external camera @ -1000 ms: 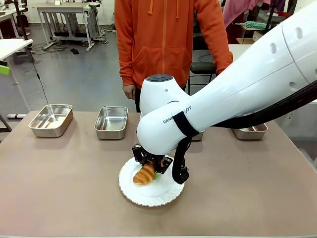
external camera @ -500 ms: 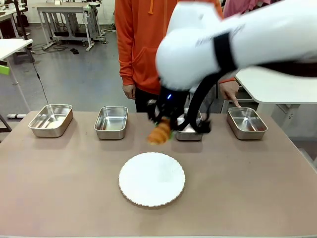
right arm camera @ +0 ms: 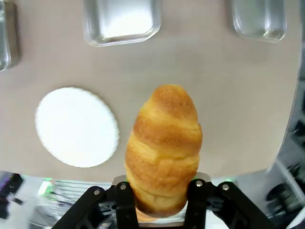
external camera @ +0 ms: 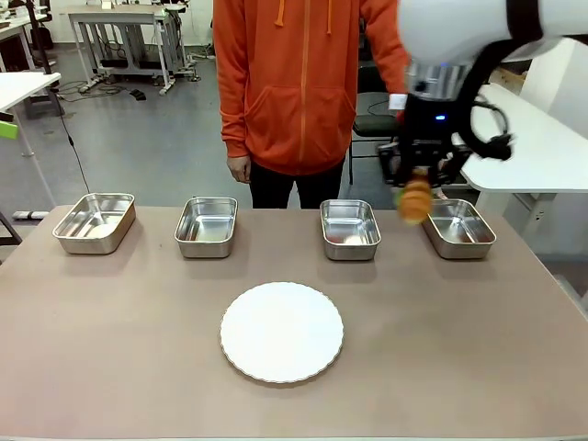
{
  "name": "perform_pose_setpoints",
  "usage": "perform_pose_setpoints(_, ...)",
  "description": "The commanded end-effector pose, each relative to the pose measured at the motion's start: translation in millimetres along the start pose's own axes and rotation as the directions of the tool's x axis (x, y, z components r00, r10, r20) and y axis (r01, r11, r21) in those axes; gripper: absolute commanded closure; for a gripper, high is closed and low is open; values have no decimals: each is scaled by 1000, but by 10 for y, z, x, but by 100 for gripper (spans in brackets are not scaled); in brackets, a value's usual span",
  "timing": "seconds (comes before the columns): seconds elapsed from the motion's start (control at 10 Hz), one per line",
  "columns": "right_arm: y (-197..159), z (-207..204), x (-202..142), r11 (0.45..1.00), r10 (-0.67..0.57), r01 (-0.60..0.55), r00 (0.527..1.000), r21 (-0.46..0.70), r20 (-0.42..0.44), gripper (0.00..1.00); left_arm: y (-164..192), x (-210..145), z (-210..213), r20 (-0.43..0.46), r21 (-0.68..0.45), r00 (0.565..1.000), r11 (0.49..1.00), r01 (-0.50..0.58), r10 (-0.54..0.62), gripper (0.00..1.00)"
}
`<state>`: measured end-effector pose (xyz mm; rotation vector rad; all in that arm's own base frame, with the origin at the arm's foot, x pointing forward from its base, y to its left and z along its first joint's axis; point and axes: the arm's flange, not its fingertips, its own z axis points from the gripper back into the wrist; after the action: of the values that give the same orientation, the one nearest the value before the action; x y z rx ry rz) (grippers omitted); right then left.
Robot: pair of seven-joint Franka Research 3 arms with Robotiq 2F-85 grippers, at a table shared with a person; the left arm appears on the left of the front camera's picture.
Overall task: Place the bread in the container.
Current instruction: Place the Butter Roll into the Airtight Container indicated by the human.
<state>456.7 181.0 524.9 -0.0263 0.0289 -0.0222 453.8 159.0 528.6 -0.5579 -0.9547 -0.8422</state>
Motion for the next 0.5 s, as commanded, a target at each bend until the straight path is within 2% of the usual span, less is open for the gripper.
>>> perform_pose_setpoints(0.0, -386, -191, 349, 977, 205, -196, 971, -80, 127, 58, -18, 18, 7, 7, -2, 1000, 1000, 5, -5, 0)
perform_pose_setpoints(0.1, -574, -276, 436, 961, 274, -266, 948, -69, 163, 58, -18, 18, 7, 7, -2, 1000, 1000, 5, -5, 0)
perform_pose_setpoints(0.2, -722, -344, 475, 964, 263, -251, 947, -87, 187, 58, -18, 18, 7, 7, -2, 1000, 1000, 5, -5, 0)
perform_pose_setpoints(0.3, -764, -357, 544, 988, 156, -156, 972, -12, 174, 58, -18, 18, 7, 7, -2, 1000, 1000, 5, -5, 0)
perform_pose_setpoints(0.4, -677, -251, 524, 966, 249, -237, 961, -104, 124, 58, -18, 18, 7, 7, -2, 1000, 1000, 5, -5, 0)
